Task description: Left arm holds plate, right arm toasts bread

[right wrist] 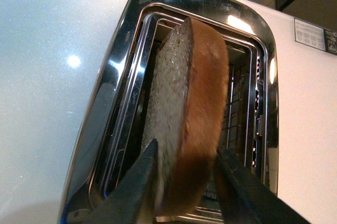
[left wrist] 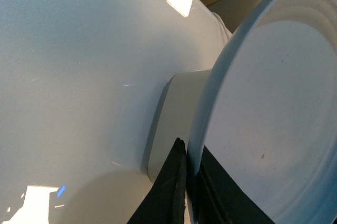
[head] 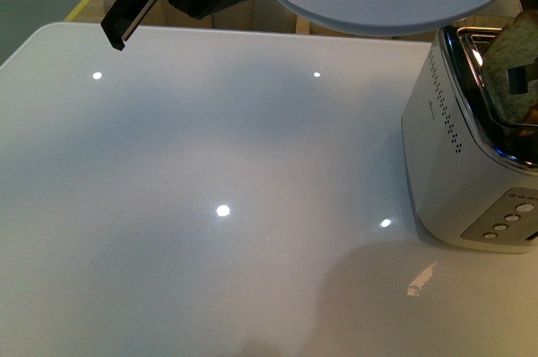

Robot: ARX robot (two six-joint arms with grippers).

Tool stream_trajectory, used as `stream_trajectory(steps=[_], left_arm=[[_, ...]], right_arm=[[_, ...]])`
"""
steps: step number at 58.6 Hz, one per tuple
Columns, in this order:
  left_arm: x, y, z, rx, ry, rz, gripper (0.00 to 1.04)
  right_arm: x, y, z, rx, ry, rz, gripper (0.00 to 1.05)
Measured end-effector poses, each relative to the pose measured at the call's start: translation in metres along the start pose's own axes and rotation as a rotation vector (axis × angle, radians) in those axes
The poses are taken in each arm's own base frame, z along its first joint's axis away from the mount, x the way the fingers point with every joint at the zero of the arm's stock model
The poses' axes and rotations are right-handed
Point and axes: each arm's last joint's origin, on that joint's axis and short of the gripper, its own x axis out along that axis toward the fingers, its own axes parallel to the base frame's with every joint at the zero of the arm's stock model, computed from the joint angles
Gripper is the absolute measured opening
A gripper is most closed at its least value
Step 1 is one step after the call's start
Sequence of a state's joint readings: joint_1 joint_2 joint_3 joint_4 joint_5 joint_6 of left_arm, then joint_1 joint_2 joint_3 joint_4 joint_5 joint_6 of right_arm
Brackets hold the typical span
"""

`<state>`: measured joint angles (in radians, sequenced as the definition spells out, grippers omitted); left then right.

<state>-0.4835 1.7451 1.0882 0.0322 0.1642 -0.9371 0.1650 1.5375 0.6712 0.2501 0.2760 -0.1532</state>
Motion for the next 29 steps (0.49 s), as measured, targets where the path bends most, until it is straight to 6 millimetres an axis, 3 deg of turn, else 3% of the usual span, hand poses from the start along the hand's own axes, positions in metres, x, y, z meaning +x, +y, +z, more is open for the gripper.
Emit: stream_trajectory(steps=[10, 20, 22, 29], left_arm=[[0.000, 0.000, 0.000, 0.000, 0.000, 0.000, 0.03], [0.000, 0.000, 0.000, 0.000, 0.000, 0.000, 0.03], [0.000, 0.000, 0.000, 0.000, 0.000, 0.000, 0.03], [0.000, 0.000, 0.000, 0.000, 0.000, 0.000, 0.03]], right_arm=[[-0.026, -0.020, 0.003, 0.098, -0.126, 0.012, 0.70], [-0.075, -0.053, 0.010, 0.183, -0.321, 0.031, 0.95], [-0.085, -0.057, 0.010, 0.209, -0.381, 0.043, 0.95], [-0.109, -0.059, 0.001, 0.254, -0.629, 0.048, 0.75]])
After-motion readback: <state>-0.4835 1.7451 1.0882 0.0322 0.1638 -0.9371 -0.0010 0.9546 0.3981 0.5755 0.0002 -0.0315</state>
